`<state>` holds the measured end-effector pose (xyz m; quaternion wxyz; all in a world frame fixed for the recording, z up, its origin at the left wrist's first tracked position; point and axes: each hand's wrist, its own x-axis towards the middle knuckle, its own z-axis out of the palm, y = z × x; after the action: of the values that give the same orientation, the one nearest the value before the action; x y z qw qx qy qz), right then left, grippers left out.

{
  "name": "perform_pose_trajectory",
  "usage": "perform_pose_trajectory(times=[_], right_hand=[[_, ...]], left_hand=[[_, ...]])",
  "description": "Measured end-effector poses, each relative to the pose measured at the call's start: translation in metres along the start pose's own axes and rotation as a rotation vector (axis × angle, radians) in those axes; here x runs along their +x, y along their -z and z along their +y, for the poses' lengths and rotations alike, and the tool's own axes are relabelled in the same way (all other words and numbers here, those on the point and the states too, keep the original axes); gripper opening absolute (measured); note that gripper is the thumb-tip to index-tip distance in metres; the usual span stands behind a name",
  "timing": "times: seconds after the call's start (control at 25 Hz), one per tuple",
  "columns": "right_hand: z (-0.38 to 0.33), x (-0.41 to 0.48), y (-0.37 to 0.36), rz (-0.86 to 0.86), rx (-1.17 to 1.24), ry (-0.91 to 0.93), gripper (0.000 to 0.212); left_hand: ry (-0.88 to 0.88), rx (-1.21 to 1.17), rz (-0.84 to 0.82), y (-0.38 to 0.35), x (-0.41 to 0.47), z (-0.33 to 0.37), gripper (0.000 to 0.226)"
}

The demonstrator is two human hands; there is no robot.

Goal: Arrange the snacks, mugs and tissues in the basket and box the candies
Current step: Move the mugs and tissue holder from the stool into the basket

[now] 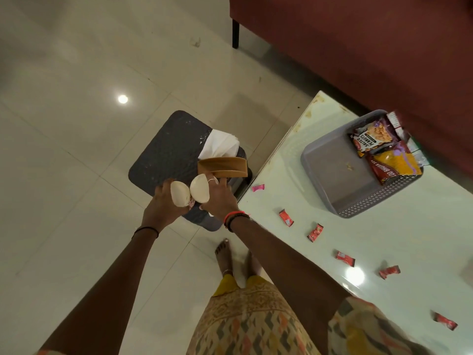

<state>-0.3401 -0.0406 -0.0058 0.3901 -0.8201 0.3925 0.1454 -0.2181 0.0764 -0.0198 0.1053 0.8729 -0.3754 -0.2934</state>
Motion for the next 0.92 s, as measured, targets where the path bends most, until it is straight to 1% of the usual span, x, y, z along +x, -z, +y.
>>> perform_pose_trajectory(times=[0.2,0.32,0.4,0.52,0.6,0.68,0.8,0.92], right_hand=[[-0.006,0.001,-0.009,0.052,-0.06,-0.024,0.085],[-0.006,-0.006,-0.011,0.084,-0.056,-0.041,0.083],[-0.003,-0.014,-0.011,0.11,-0.033,-0.062,0.084],[0.001,-0.031,-0.005,0.141,0.024,-0.119,0.087],[0.004,-0.039,0.002,0.168,0.07,-0.154,0.089],[0.009,-0.046,0.012,0.208,0.106,-0.192,0.089],[0.022,-0.057,0.032,0.28,0.164,-0.246,0.088],[0.046,-0.071,0.059,0.378,0.263,-0.297,0.088]], left_hand=[[0.027,-0.019,0.043,0.0,-0.005,0.0,0.092],[-0.006,-0.004,0.053,0.005,-0.012,0.0,0.091],[0.0,-0.032,0.044,0.011,-0.018,0.002,0.093],[0.066,-0.094,0.008,0.024,-0.025,0.013,0.096],[0.085,-0.075,-0.032,0.032,-0.026,0.025,0.096],[0.058,-0.005,-0.062,0.04,-0.024,0.04,0.097],[-0.025,0.103,-0.055,0.05,-0.016,0.07,0.098],[-0.095,0.112,-0.055,0.053,-0.006,0.112,0.095]])
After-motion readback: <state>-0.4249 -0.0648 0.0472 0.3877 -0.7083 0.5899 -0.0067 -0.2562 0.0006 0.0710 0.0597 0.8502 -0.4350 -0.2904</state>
